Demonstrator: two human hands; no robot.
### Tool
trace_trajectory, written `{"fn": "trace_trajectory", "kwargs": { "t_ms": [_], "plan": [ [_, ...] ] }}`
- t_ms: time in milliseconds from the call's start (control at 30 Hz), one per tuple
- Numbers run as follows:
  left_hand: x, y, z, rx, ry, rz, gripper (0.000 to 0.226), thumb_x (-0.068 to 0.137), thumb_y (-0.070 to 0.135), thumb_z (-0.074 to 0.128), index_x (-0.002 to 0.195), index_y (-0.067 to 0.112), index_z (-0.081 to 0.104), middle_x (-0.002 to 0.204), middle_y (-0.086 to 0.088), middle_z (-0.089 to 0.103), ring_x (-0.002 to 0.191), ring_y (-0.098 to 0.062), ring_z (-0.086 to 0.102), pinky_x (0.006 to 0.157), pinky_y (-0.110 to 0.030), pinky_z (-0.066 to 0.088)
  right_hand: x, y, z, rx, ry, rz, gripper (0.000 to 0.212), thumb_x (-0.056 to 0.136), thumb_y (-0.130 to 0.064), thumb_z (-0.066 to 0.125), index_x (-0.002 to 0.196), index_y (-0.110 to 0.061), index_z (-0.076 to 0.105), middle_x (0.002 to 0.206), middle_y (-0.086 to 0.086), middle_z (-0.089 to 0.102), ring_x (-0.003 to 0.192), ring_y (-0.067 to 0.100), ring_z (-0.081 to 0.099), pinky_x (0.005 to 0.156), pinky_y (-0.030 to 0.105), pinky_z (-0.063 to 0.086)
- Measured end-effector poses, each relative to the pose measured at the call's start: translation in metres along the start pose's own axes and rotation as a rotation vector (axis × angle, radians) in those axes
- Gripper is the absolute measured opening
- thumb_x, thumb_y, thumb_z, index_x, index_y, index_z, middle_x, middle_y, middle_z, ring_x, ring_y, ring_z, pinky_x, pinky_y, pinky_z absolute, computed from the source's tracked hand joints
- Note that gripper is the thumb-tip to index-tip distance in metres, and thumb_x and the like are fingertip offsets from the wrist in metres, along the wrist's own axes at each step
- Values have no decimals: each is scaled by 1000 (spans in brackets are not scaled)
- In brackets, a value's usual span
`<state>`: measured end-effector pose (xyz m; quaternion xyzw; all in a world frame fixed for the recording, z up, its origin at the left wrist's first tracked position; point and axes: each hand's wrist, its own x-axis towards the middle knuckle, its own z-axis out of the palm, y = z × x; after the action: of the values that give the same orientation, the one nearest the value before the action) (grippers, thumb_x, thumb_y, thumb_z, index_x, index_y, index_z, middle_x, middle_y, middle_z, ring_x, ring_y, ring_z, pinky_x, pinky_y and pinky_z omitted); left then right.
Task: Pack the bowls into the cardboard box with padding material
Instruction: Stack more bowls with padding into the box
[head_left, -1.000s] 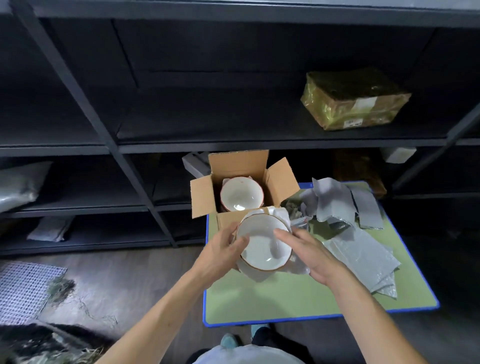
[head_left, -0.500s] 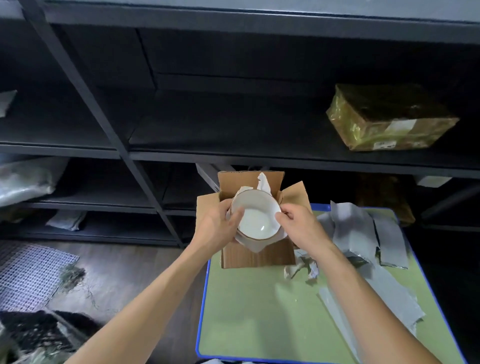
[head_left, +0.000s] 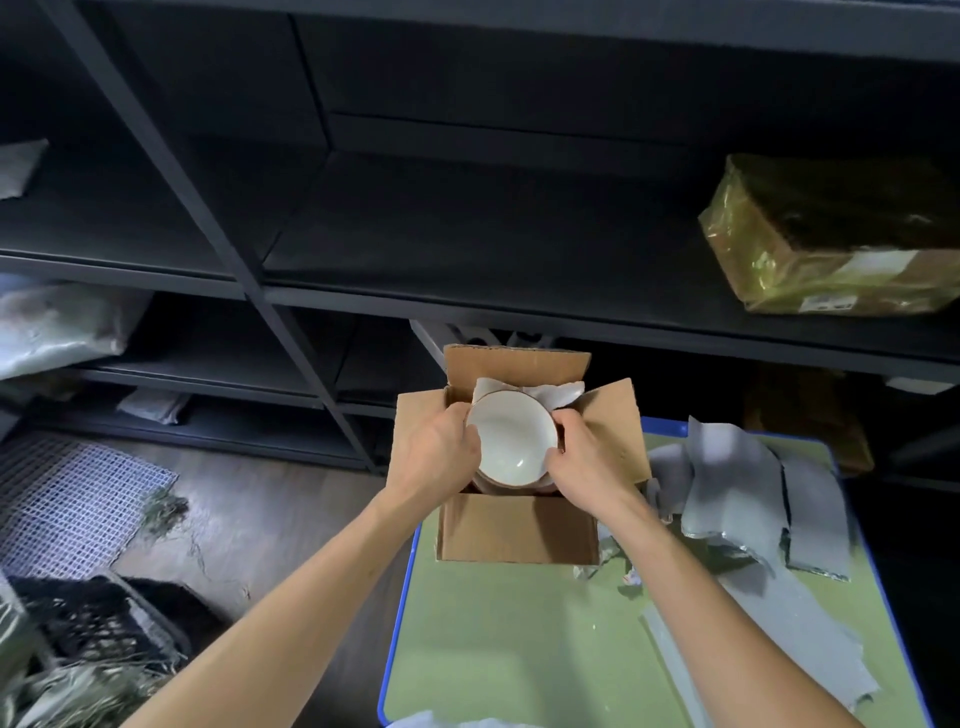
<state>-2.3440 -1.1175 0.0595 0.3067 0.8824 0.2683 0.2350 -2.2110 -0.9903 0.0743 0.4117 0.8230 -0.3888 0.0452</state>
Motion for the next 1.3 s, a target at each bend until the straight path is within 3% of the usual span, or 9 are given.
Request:
{"fn": "trace_trajectory", "kwargs": {
  "t_ms": [167,300,367,600,733,833,967,1133,1300],
  "plan": [
    [1,-3,8,122,51,20,29,96,37,34,96,32,63,89,11,59,82,-14,58,70,-35,56,3,2,6,-95,-13,-17,42,91,-10,45,133,-18,41,113,6,63,88,25,63,61,37,51],
    [2,-2,8,213,86,70,21,99,21,45,112,16,62,100,-2,64,83,-18,53,68,-29,44,6,4,12,-212,53,-48,31,89,-8,49,120,-10,51,106,10,65,88,28,63,64,38,50],
    [2,0,8,269,76,97,21,100,15,46,113,13,63,103,-6,65,84,-20,57,70,-31,48,5,5,16,-270,110,-73,28,88,-7,54,116,-8,55,108,12,63,92,30,60,66,37,47],
    [0,3,6,319,100,60,17,91,17,53,104,19,63,93,2,57,82,-18,57,66,-33,56,-2,3,22,-300,130,-101,59,87,-1,59,142,-10,39,121,15,49,96,32,58,67,30,38],
    [4,13,5,412,75,87,30,94,6,47,120,14,60,109,-6,58,92,-20,54,64,-25,34,-1,2,23,-330,125,-76,44,88,-5,57,131,-11,48,120,13,45,81,30,54,63,30,34],
    [4,17,5,471,54,81,32,96,2,44,125,9,57,118,-10,56,103,-23,57,66,-26,33,0,-2,25,-365,109,-56,40,89,-6,56,128,-9,47,122,14,42,66,23,42,62,28,33],
    [1,20,0,504,46,113,30,94,1,46,120,10,59,112,-9,59,102,-24,58,66,-27,36,0,-7,25,-440,108,-49,48,90,-8,58,135,-6,42,126,14,38,64,25,43,61,29,33],
    [-6,3,-5,349,169,175,19,94,11,49,98,14,67,89,0,59,77,-19,54,58,-29,37,-8,-4,29,-529,200,-151,73,88,-17,63,150,-2,28,127,13,42,104,28,51,74,30,45],
    [-28,-12,-15,246,189,52,34,101,23,50,135,20,56,120,-2,51,74,-17,50,63,-28,38,-9,-12,40,-531,246,-207,94,90,-56,61,153,0,21,137,15,41,114,32,46,93,37,44]
  ]
}}
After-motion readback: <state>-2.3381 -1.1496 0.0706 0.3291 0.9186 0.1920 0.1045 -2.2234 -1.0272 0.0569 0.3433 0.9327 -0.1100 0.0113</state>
